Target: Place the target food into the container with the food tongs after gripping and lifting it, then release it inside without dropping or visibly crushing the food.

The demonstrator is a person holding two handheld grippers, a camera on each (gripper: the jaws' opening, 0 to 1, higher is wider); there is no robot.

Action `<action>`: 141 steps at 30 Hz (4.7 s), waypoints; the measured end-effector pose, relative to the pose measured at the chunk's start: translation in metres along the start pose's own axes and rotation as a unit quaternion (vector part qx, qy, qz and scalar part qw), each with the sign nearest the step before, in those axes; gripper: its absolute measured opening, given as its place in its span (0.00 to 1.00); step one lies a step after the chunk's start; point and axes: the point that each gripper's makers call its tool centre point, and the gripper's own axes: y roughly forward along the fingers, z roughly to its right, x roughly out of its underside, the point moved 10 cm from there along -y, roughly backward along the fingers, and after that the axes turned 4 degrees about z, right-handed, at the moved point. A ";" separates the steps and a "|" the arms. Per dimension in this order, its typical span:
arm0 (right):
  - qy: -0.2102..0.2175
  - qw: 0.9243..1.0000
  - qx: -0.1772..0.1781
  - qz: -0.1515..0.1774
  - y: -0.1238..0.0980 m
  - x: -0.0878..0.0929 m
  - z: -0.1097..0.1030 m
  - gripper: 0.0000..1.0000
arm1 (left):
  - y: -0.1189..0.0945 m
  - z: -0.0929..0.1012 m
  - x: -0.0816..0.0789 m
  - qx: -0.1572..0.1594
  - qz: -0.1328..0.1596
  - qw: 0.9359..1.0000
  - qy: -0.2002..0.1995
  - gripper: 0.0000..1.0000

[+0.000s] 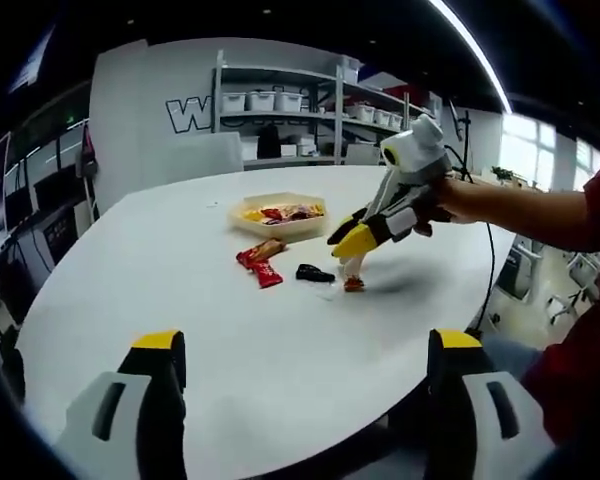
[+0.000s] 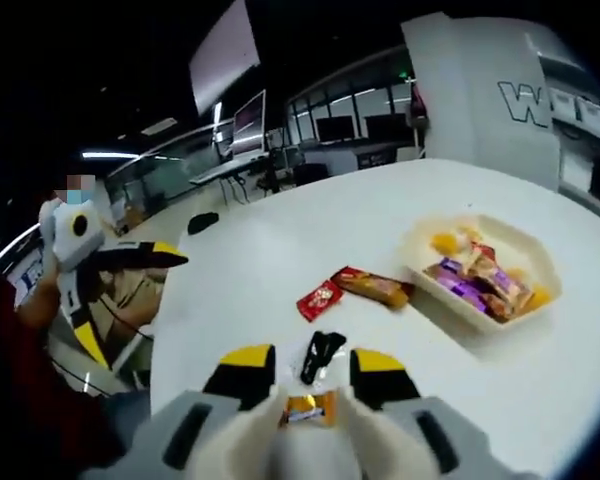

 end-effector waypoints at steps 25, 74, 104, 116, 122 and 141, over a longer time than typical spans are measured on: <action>-0.066 0.998 0.007 0.003 -0.002 0.013 -0.008 0.15 | 0.003 0.002 0.004 0.005 -0.007 1.000 0.000 0.97; -0.007 0.997 0.029 0.078 -0.009 -0.066 0.048 0.16 | 0.006 -0.011 -0.006 -0.002 -0.009 1.000 0.014 0.96; 0.016 0.990 0.104 0.091 0.008 -0.091 0.096 0.16 | 0.011 -0.017 -0.003 -0.007 -0.015 1.000 0.006 0.96; 0.017 0.990 0.104 0.098 0.025 -0.102 0.098 0.18 | 0.010 -0.022 -0.002 -0.014 -0.014 1.000 0.000 0.96; -0.019 0.987 0.122 0.102 0.030 -0.107 0.103 0.22 | 0.009 -0.024 -0.002 -0.017 -0.015 1.000 -0.002 0.96; -0.015 0.989 0.107 0.099 0.022 -0.110 0.093 0.22 | 0.007 -0.023 -0.003 -0.015 -0.009 1.000 0.000 0.96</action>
